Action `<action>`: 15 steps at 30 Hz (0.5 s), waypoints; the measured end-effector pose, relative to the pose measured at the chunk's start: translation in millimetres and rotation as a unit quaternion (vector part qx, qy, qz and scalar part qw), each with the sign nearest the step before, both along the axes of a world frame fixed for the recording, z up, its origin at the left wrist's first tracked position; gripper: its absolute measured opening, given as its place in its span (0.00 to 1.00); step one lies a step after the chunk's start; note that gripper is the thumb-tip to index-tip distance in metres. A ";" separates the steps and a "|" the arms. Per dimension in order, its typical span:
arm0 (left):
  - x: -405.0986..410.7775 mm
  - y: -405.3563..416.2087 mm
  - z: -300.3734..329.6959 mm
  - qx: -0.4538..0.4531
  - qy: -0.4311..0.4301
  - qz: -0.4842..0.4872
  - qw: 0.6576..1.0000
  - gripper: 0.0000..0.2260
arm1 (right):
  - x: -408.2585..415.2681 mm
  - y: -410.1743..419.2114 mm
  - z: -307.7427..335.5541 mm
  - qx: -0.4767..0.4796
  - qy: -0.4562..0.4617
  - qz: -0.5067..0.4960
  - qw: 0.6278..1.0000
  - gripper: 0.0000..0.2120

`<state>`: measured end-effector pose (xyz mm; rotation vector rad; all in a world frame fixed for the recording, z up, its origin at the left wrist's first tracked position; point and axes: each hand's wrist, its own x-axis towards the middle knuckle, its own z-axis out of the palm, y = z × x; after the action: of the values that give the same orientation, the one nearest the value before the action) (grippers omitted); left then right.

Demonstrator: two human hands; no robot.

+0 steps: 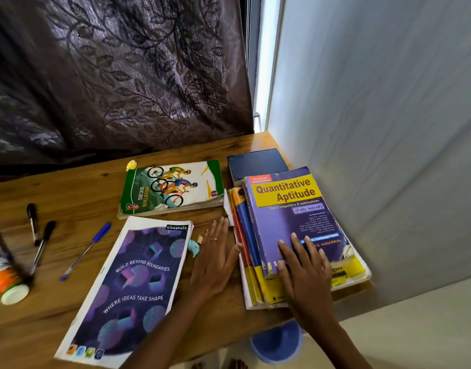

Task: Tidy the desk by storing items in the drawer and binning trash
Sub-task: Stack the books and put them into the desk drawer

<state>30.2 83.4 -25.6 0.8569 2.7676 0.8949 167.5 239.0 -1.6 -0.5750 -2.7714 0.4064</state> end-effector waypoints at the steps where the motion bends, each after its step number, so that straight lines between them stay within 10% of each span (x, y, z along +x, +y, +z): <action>1: 4.6 3.1 0.9 0.008 -0.004 0.006 1.000 0.39 | -0.2 0.4 -0.2 -0.001 0.001 0.001 1.000 0.24; 15: 72.5 39.6 9.3 -0.006 -0.079 0.027 0.996 0.52 | 3.3 8.6 -4.7 -0.006 0.022 0.027 0.999 0.25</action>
<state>102.8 122.9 -16.3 0.6797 2.6683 0.9116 170.8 247.6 -6.3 -0.4885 -2.7492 0.4412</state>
